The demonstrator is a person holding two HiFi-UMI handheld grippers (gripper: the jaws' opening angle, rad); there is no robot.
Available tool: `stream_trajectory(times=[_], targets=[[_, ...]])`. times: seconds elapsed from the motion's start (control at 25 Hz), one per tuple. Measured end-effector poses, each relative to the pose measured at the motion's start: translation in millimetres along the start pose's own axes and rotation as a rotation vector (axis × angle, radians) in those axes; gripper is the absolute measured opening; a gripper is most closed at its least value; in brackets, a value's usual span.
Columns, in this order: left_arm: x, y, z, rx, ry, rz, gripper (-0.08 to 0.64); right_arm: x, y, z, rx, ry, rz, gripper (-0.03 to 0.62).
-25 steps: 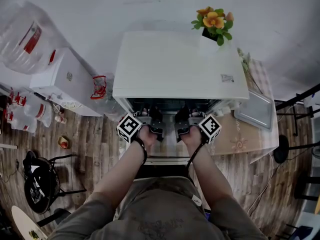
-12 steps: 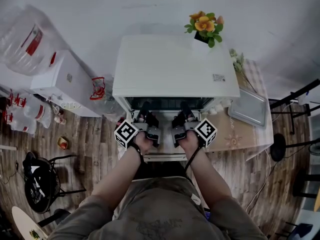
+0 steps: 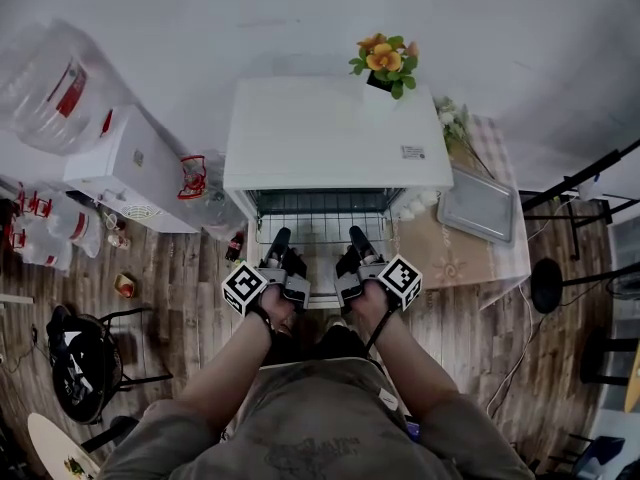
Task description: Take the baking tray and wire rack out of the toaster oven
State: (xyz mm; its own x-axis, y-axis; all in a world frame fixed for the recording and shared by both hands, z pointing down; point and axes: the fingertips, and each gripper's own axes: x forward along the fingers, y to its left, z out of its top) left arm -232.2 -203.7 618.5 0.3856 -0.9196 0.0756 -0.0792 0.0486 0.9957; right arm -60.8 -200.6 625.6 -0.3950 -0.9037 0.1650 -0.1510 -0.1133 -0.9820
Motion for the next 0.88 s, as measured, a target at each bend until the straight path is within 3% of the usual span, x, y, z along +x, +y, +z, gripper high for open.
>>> stream_trajectory(times=[0.4,0.88], targets=[[-45.3,-7.2,-21.3,0.006,0.044,0.046,0.000,-46.0,5.5,-17.7,0.001,0.024,-0.057,0.029],[-90.9,-22.2,-36.5,0.021,0.096,0.027,0.003,-93.2,17.8,-41.0,-0.003,0.063,-0.051,0.031]])
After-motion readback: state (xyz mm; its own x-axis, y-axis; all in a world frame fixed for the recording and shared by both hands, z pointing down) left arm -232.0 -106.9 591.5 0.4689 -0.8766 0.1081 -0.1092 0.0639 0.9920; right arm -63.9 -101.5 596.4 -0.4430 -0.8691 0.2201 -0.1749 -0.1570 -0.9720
